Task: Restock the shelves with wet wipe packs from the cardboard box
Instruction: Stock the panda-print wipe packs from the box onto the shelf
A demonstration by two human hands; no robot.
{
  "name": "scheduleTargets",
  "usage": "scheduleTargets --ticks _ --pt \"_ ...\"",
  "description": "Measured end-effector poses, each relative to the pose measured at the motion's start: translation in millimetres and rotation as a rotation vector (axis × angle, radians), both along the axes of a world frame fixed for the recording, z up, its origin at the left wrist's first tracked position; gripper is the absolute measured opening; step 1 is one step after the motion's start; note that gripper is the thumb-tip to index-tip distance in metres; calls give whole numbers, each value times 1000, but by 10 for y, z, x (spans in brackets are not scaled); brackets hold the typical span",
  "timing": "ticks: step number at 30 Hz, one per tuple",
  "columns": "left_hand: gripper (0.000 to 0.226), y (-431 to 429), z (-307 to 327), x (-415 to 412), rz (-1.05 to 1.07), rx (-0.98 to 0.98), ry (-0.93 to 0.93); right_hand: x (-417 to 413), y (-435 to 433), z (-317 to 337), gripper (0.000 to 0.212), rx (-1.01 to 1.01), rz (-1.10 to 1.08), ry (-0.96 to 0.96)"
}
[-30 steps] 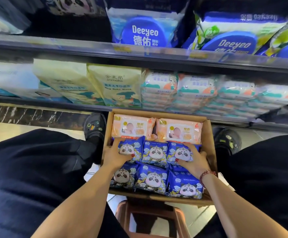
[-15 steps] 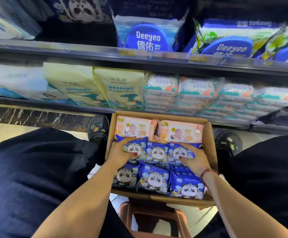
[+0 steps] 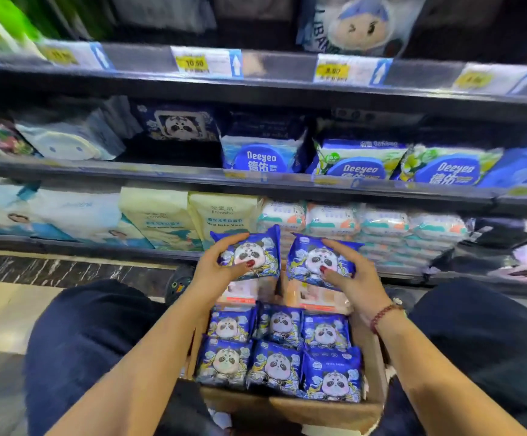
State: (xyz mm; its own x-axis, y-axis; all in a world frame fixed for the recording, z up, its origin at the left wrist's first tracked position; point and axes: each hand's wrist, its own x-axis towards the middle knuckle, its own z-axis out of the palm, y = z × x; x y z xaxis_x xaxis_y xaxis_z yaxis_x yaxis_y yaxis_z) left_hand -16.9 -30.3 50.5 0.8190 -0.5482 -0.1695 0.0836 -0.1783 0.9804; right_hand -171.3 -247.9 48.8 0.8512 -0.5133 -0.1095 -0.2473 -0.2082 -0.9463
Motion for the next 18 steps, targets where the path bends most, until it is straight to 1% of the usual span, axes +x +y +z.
scheduleTargets --ticks 2,7,10,13,15,18 --pt "50 -7 380 40 -10 -57 -33 28 -46 348 53 -47 9 -105" --pt "53 -78 1359 193 -13 -203 -239 109 -160 1387 54 -180 33 -329" --pt "54 -118 1980 233 -43 -277 -362 143 -229 1919 53 -188 57 -452" --pt "51 -162 2554 236 -64 -375 -443 187 -270 2443 52 -219 69 -561" --pt "49 -202 2887 238 -70 -434 -490 206 -290 2757 52 -229 82 -617" --pt "50 -246 3300 245 -93 -468 -562 215 -303 3165 52 -252 102 -694"
